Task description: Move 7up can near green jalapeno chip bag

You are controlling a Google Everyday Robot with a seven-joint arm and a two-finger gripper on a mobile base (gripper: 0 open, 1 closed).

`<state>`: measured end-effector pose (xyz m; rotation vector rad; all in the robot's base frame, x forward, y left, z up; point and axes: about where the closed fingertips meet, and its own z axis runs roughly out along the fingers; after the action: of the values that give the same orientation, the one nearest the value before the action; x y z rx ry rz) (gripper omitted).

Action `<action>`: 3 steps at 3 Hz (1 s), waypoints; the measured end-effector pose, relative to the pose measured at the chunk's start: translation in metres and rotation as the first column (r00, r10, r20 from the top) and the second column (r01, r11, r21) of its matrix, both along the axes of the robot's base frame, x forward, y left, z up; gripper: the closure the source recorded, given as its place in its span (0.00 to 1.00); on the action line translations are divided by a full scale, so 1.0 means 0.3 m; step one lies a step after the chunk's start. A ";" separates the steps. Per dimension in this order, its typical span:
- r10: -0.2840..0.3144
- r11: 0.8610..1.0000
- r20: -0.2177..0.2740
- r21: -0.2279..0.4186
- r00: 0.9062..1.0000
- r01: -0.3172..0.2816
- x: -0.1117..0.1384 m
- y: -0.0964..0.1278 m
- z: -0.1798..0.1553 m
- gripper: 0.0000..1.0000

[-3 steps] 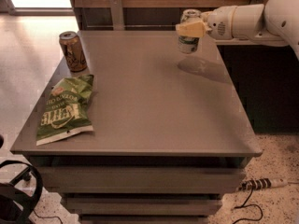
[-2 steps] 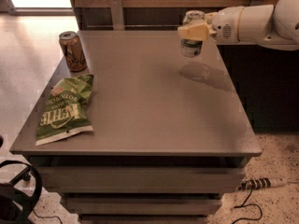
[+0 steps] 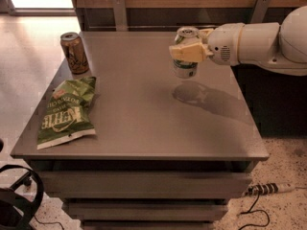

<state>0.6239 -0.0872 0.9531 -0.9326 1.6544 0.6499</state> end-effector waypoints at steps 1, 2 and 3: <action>0.046 0.999 -0.005 -0.009 0.999 -0.046 -0.113 0.080 -0.016 1.00; 0.133 0.991 -0.006 -0.008 0.991 -0.133 -0.201 0.166 -0.034 1.00; 0.230 0.973 -0.004 -0.010 0.973 -0.230 -0.276 0.246 -0.073 1.00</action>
Offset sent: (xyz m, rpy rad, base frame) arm -0.0910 0.0736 -0.0168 -0.0074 0.0053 0.2287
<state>0.5410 -0.0133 0.9313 -1.1425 1.5663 0.7989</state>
